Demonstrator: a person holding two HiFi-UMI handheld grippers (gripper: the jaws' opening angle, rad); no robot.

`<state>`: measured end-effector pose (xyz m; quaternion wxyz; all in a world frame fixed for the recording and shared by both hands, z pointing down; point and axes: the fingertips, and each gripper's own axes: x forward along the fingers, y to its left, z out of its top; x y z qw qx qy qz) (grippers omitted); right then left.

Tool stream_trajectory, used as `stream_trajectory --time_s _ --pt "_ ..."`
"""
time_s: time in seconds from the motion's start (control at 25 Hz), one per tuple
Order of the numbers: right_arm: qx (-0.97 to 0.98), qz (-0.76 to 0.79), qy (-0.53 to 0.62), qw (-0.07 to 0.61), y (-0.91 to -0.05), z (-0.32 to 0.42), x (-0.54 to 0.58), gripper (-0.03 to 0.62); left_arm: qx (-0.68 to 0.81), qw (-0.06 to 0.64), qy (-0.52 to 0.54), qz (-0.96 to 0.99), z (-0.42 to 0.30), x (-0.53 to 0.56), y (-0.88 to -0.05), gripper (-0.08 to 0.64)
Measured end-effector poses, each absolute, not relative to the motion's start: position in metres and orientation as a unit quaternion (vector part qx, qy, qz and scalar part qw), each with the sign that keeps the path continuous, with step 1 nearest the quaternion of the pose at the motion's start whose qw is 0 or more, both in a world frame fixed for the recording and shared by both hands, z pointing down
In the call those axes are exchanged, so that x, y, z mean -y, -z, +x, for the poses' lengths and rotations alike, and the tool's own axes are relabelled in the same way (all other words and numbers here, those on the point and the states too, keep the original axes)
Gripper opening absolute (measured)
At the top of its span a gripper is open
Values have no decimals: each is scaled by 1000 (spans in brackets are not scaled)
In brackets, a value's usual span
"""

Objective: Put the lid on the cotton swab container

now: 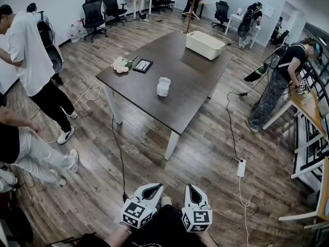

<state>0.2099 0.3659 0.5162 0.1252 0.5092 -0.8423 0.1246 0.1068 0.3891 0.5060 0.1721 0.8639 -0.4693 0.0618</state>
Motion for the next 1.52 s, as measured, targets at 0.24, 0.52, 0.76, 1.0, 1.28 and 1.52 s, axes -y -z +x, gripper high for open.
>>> stream_trajectory --time_s 0.24,0.52,0.76,1.0,1.28,1.52 --pt "857 491 -117 101 -505 194 -366 8 474 169 -48 863 99 -386 -501 8" --pt "855 497 -115 95 -508 179 -361 8 484 164 -38 859 79 -382 -501 8" --pt "863 482 -119 95 -513 165 -348 8 502 175 -37 846 61 -370 -508 8" --pt "873 459 -131 98 -520 156 -304 8 512 193 -27 836 50 -332 -515 8" --pt "890 425 -136 93 -523 149 -224 8 524 202 -32 827 51 -264 -515 8" --pt "902 396 -142 100 -522 154 -162 8 531 222 -25 817 66 -206 -514 8"
